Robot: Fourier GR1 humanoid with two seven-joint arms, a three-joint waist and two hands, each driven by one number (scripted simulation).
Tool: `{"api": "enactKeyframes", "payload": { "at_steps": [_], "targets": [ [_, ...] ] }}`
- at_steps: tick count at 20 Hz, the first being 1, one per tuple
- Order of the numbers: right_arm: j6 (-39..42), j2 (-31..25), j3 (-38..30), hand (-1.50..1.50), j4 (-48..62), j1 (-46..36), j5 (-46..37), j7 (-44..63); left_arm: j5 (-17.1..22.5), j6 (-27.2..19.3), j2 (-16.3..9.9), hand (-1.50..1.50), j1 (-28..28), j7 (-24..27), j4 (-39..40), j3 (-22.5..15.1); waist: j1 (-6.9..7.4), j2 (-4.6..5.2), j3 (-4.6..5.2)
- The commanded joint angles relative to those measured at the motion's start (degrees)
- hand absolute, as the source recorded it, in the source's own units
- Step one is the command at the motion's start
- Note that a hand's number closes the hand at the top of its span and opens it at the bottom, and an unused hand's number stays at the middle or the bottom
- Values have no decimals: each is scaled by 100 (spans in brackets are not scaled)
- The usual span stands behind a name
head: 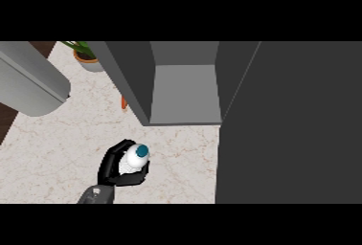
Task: Pick up the bottled water, place it into the cabinet and close the cabinet
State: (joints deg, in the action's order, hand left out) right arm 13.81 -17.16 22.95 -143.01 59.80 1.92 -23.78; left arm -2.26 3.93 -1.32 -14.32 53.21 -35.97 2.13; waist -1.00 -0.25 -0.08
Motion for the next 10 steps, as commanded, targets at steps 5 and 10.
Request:
{"api": "enactKeyframes", "payload": {
  "at_steps": [5,10],
  "targets": [
    [25,-239,-137,-150,-885,115,263,311,1449,-746,129,150,-523,-1222,-797,-1394,-55,6,14],
    [-83,-200,-270,-150,-892,52,367,448,1818,-1786,131,150,-686,-2189,-1698,-2202,-9,12,12]
  ]
}}
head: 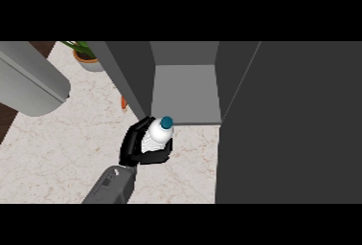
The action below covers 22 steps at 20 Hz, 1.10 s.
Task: Pick up the bottled water, place it into the cabinet and close the cabinet
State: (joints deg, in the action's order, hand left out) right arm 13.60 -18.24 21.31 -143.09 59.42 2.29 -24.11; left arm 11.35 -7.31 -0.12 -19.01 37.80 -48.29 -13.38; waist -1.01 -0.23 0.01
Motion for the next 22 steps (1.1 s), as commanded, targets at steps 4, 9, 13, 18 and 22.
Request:
{"api": "enactKeyframes", "payload": {
  "at_steps": [4,9,13,18,22],
  "targets": [
    [76,-157,-398,-150,-564,137,585,125,722,-1222,12,150,-722,-1043,-514,-1005,-47,19,0],
    [43,-102,-438,-150,-623,200,577,77,1119,-1857,12,150,-1748,-1549,-54,-1046,-125,35,1],
    [48,-76,-517,-150,-720,272,663,149,1267,-2164,12,150,-2481,-1897,405,-1011,-126,46,1],
    [286,-189,-672,-150,-575,136,683,62,1913,-1946,12,150,-2958,-1678,1339,-655,-220,105,7],
    [412,-152,-872,-150,-315,130,846,-275,1699,-2377,12,150,-3551,-1657,2054,-494,-244,120,0]
  ]
}}
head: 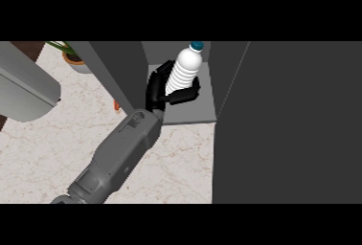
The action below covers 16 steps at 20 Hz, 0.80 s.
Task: Pick up the bottled water, place it into the cabinet and close the cabinet
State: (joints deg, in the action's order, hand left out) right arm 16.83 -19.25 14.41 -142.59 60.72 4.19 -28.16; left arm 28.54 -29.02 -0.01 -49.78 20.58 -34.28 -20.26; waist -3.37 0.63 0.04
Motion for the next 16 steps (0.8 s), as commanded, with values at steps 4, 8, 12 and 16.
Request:
{"api": "enactKeyframes", "payload": {
  "at_steps": [4,8,12,16],
  "targets": [
    [308,-125,-356,-150,-256,209,579,-227,-235,-794,1,150,-693,281,1274,231,-103,26,-5],
    [349,-128,-300,-150,-268,191,514,-138,-741,-1582,-150,150,-1142,90,1920,-20,-92,61,-6],
    [268,32,-209,-150,-347,147,577,-80,-812,-1585,-94,-150,-1238,177,2394,1,-101,99,3],
    [466,-102,-431,-150,-336,220,671,-207,-853,-2190,-4,-150,-1560,142,2530,33,-137,72,1]
  ]
}}
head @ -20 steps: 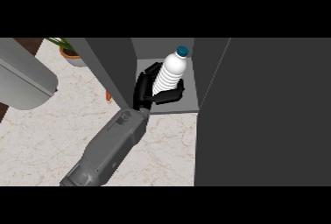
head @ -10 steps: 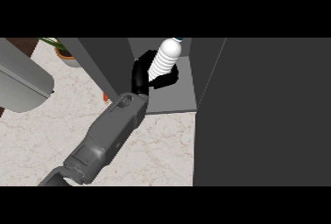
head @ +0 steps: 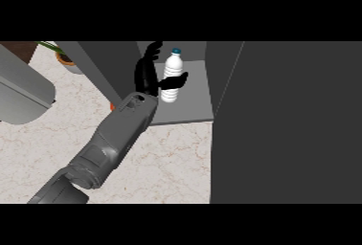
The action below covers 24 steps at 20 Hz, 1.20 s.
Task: Pick up the bottled water, place it into the cabinet and close the cabinet
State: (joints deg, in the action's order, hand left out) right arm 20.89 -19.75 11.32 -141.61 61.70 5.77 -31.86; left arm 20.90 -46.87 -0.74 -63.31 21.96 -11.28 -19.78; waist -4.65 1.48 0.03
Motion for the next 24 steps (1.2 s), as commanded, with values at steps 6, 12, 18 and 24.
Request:
{"api": "enactKeyframes", "payload": {
  "at_steps": [6,12,18,24],
  "targets": [
    [53,94,151,-150,-299,149,332,169,513,426,63,-150,-118,1145,-634,744,102,-20,19],
    [152,4,-25,-150,-325,14,448,192,938,2061,72,150,12,1722,-999,1066,132,-14,11],
    [150,47,221,-150,-701,149,171,383,1232,2215,74,150,160,1821,-1131,766,125,-98,4],
    [95,49,270,-150,-638,92,50,484,1814,2781,74,150,966,1333,-2308,-53,293,-179,4]
  ]
}}
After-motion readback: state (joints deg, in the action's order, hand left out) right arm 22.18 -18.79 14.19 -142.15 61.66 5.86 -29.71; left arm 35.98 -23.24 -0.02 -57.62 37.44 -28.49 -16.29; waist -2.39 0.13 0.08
